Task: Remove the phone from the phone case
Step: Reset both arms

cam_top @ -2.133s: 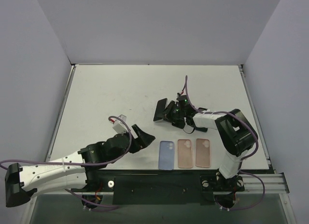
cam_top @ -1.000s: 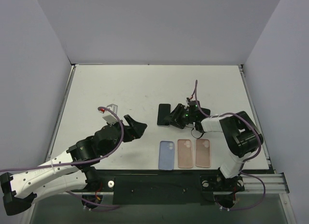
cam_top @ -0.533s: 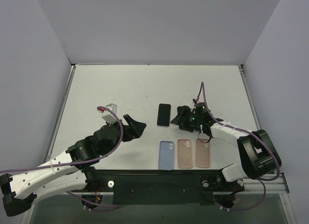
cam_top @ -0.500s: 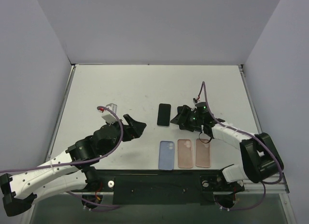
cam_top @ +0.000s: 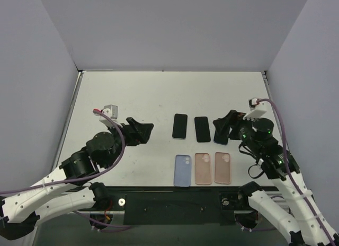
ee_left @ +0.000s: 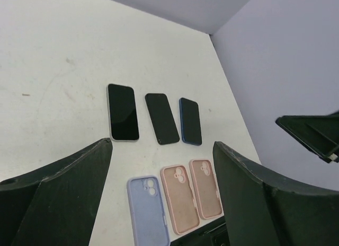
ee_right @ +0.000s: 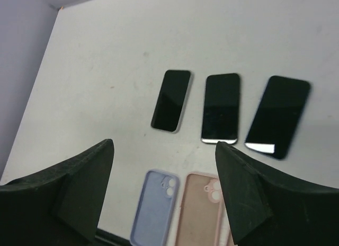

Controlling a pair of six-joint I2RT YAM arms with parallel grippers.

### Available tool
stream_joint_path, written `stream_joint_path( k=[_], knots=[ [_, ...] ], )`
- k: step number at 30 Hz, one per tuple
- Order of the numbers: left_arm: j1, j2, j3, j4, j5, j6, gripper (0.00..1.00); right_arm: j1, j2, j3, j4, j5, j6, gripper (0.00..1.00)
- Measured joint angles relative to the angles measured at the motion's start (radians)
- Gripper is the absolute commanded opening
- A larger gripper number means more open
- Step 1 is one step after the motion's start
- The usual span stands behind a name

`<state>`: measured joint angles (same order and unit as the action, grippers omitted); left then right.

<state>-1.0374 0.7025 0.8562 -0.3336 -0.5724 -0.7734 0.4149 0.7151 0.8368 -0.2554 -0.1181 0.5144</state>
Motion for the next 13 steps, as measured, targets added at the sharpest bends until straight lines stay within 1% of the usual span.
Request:
stream_joint_path(
  k=[1,2,4,8,13],
  knots=[
    [0.000,-0.008,0.011,0.001,-0.010,0.026,0.88,0.000,-0.037,0.019,-0.040,0.056,-0.018,0.73],
    [0.000,-0.016,0.024,0.002,-0.022,0.053,0.88,0.000,-0.076,0.037,-0.078,0.113,-0.034,0.88],
    [0.000,-0.032,0.056,0.005,-0.051,0.117,0.88,0.000,-0.148,0.072,-0.148,0.224,-0.066,0.89],
    [0.001,-0.052,0.135,0.022,-0.125,0.262,0.88,0.000,-0.235,0.143,-0.236,0.388,-0.111,0.90],
    [0.001,-0.073,0.211,0.069,-0.211,0.410,0.88,0.000,-0.307,0.170,-0.263,0.496,-0.154,0.90]
  ],
)
